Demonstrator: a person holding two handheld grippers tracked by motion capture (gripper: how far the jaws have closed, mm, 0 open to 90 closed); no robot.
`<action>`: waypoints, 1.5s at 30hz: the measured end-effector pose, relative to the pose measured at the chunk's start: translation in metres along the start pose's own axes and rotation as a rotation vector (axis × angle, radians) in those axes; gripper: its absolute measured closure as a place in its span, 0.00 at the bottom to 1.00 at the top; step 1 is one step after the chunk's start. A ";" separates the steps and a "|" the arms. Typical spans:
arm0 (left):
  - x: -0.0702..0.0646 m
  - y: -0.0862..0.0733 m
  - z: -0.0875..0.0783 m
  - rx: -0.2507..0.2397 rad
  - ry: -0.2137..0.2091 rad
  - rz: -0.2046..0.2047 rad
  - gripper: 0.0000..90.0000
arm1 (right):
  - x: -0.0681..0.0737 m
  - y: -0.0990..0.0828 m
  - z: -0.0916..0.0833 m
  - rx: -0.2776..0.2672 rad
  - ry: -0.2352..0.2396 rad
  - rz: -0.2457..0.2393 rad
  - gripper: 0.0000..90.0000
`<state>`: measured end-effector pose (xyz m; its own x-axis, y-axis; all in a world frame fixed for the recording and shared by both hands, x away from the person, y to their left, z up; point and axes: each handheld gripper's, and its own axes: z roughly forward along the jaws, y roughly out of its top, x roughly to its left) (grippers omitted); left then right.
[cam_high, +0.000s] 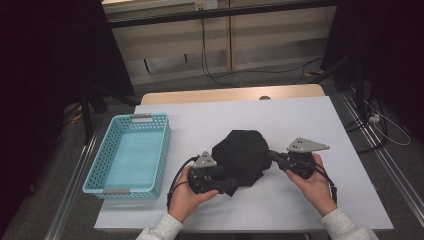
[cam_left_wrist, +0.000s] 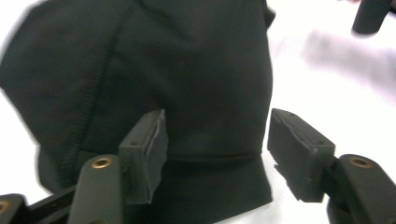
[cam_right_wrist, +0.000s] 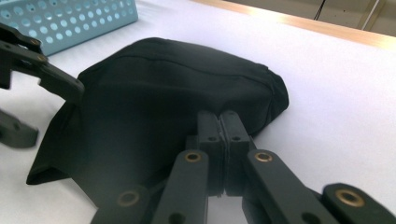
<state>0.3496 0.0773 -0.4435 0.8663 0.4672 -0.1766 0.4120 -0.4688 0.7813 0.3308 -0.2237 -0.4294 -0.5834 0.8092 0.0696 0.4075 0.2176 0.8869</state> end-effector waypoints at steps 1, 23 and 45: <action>0.000 -0.002 0.004 0.014 -0.001 0.004 0.39 | 0.001 -0.001 0.001 0.004 -0.001 -0.001 0.99; 0.002 0.013 -0.004 0.011 0.094 -0.010 0.96 | 0.008 -0.014 0.003 0.054 0.044 -0.050 0.45; 0.022 0.027 -0.049 -0.200 0.125 -0.130 0.96 | 0.020 -0.021 0.027 0.177 -0.085 -0.161 0.50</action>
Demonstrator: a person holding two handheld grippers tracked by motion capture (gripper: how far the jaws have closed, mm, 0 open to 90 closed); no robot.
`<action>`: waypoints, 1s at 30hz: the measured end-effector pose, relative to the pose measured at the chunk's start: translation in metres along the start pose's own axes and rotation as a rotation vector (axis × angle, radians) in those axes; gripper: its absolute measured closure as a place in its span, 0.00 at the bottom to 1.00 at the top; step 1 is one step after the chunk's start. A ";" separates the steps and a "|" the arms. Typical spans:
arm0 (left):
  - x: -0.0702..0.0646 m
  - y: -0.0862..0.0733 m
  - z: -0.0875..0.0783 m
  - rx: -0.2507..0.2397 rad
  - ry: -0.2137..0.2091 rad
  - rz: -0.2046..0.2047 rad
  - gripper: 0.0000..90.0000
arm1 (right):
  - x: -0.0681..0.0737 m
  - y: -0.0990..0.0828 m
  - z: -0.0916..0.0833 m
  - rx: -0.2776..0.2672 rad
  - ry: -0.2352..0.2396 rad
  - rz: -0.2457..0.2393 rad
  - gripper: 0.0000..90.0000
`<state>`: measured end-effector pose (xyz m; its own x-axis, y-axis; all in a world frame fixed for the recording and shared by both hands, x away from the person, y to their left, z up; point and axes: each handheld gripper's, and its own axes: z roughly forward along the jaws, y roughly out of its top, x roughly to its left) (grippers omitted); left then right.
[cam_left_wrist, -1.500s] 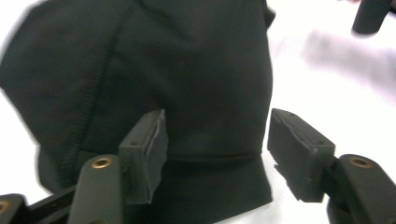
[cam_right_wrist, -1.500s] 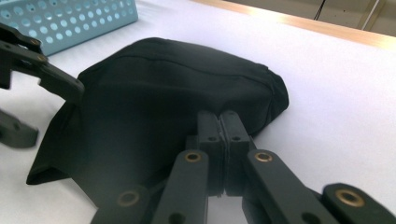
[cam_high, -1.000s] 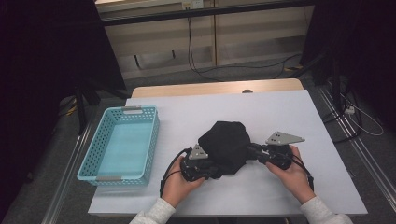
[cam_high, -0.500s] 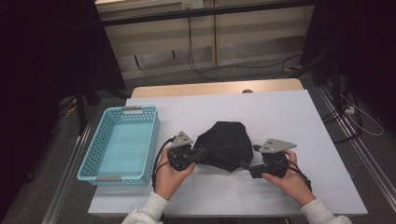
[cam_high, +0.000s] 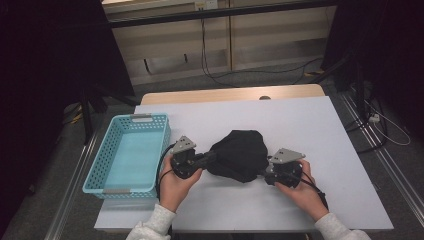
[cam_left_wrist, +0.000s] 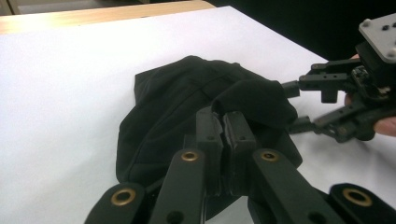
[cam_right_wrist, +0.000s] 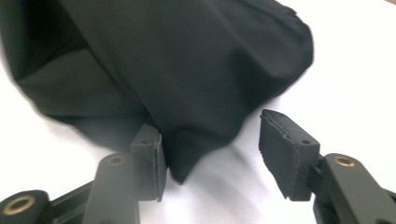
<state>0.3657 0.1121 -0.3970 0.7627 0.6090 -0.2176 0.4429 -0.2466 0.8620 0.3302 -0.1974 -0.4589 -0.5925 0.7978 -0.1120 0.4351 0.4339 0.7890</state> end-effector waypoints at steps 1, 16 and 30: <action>0.000 0.000 0.000 -0.006 0.002 -0.003 0.96 | -0.002 0.000 0.000 -0.005 -0.003 0.009 0.51; 0.007 0.006 -0.010 -0.043 0.027 -0.021 0.97 | 0.000 0.005 0.004 0.014 0.054 0.082 0.78; 0.007 0.007 -0.012 -0.051 0.029 -0.013 0.97 | -0.023 0.019 -0.035 -0.127 -0.062 0.098 0.96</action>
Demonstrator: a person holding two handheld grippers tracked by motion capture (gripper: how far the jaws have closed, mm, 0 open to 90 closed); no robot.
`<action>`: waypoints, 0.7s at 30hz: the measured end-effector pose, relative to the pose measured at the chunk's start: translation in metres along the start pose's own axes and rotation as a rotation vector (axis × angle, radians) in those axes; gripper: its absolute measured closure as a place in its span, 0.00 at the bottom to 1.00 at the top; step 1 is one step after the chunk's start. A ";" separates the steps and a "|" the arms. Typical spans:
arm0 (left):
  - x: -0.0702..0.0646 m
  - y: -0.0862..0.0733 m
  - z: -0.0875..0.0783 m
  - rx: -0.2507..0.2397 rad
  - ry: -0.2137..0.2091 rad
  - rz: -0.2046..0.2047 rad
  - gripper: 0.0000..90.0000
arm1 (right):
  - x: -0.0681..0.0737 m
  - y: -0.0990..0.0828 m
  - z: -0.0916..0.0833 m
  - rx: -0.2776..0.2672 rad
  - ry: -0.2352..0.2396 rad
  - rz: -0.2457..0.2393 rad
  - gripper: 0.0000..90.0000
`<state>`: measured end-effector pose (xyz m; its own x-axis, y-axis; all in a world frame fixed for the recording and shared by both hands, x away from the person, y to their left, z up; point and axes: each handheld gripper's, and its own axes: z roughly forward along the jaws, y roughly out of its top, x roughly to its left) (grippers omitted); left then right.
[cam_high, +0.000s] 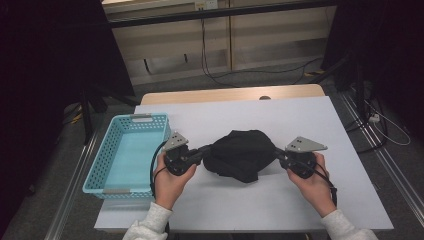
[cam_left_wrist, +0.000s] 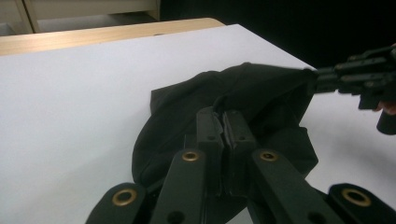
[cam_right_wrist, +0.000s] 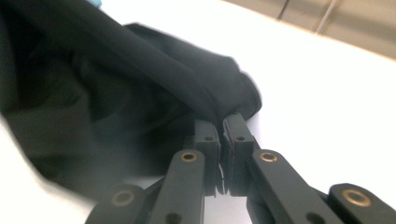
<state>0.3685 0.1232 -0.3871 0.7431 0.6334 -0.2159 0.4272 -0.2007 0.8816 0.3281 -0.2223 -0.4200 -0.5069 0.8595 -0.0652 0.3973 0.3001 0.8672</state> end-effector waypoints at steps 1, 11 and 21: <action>-0.001 0.000 0.001 0.003 0.001 0.000 0.97 | -0.001 0.001 -0.002 -0.012 -0.010 0.003 0.95; 0.017 0.000 -0.010 -0.025 0.065 -0.036 0.97 | 0.017 -0.015 0.023 0.102 0.112 -0.002 0.78; 0.026 0.000 -0.018 -0.044 0.090 -0.058 0.97 | 0.025 -0.024 0.035 0.197 0.120 -0.017 0.67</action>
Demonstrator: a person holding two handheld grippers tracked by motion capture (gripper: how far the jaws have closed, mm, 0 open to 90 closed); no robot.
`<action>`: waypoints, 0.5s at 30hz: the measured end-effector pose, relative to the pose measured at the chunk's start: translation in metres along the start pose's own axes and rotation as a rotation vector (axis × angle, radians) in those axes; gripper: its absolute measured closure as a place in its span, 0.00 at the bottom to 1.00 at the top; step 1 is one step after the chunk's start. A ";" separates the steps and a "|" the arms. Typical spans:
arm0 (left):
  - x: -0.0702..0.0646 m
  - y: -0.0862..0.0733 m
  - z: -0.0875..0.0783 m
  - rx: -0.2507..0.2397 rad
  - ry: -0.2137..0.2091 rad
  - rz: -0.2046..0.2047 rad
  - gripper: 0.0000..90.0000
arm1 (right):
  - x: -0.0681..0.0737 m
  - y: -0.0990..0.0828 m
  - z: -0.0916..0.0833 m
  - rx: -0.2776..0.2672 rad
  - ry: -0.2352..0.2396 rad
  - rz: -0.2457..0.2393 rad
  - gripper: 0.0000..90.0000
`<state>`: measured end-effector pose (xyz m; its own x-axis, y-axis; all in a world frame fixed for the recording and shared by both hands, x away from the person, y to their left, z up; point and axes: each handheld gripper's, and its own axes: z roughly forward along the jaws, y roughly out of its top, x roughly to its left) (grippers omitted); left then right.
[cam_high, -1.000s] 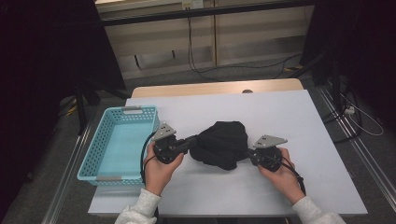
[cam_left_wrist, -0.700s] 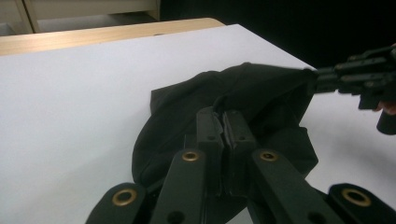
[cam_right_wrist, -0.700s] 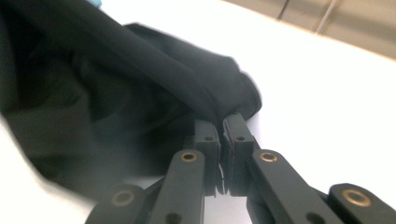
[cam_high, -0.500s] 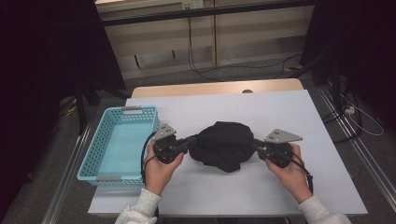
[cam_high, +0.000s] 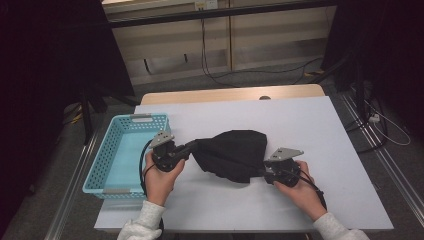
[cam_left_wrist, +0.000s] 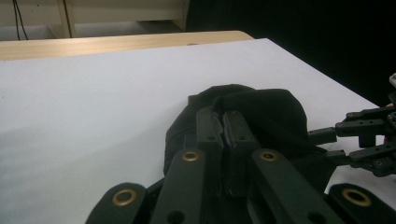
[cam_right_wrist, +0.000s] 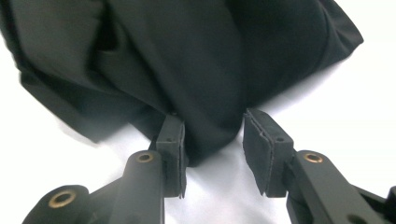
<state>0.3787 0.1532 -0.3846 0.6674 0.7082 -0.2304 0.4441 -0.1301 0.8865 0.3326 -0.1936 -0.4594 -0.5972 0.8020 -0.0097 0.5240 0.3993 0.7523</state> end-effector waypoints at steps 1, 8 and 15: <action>0.000 0.000 0.000 0.001 0.001 -0.002 0.97 | -0.001 0.000 0.001 0.003 -0.003 0.005 0.69; -0.001 0.000 0.001 -0.003 -0.003 0.002 0.97 | -0.003 -0.002 -0.002 0.007 0.029 -0.002 0.97; -0.003 -0.001 0.003 0.018 -0.016 0.012 0.97 | -0.026 0.006 -0.034 -0.092 -0.032 0.027 0.98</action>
<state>0.3781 0.1492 -0.3859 0.6824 0.6950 -0.2264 0.4464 -0.1510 0.8820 0.3301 -0.2269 -0.4326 -0.5630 0.8264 -0.0083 0.4809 0.3357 0.8099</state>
